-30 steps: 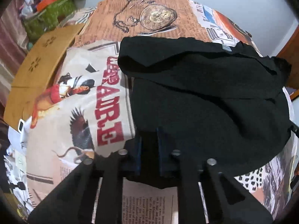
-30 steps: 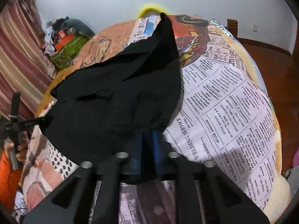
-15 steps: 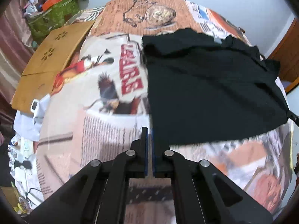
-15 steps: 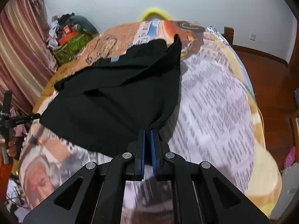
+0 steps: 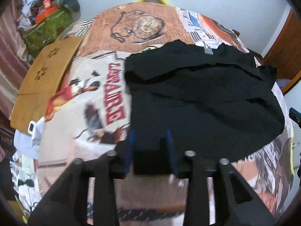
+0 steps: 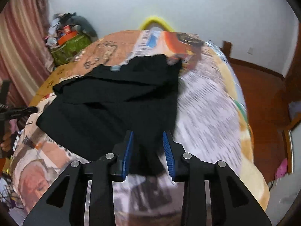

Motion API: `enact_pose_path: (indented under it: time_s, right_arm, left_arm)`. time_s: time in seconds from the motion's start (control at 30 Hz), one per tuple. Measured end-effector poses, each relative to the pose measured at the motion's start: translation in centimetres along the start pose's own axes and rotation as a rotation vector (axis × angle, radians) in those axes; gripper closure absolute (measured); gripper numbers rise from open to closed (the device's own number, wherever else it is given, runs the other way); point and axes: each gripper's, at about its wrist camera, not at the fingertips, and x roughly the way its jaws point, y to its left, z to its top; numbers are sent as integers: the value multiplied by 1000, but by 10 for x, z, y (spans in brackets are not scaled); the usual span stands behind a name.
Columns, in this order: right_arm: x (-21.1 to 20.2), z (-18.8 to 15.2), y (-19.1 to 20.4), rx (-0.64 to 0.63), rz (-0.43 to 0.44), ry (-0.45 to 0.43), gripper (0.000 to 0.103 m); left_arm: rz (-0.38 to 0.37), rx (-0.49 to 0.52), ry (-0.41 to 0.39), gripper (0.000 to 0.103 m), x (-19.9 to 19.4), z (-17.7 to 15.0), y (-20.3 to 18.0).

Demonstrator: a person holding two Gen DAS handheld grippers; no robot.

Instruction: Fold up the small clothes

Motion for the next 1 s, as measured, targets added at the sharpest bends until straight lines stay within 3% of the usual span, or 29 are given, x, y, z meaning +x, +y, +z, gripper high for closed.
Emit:
enact_pose_path:
  time_s: [0.2, 0.4, 0.53, 0.67, 0.77, 0.8, 0.83, 1.0]
  right_arm:
    - [56, 16, 39, -101, 87, 70, 74]
    - [103, 41, 70, -220, 96, 122, 74]
    - [121, 79, 67, -238, 73, 104, 74]
    - [116, 129, 39, -132, -18, -18, 74]
    - [97, 143, 18, -58, -24, -93, 70]
    - [88, 142, 11, -43, -22, -112, 64]
    - [83, 140, 7, -37, -26, -126, 59]
    - [62, 108, -11, -28, -48, -92, 59]
  left_arm:
    - [-11, 65, 83, 50, 52, 21, -29]
    - [13, 100, 52, 48, 73, 64, -34]
    - [82, 92, -4, 48, 78, 120, -26]
    - [134, -46, -121, 48, 59, 166, 5]
    - [110, -126, -170, 47, 45, 170, 30]
    - [105, -135, -166, 47, 45, 167, 34]
    - [108, -140, -152, 46, 47, 164, 40]
    - [93, -169, -17, 46, 67, 120, 63]
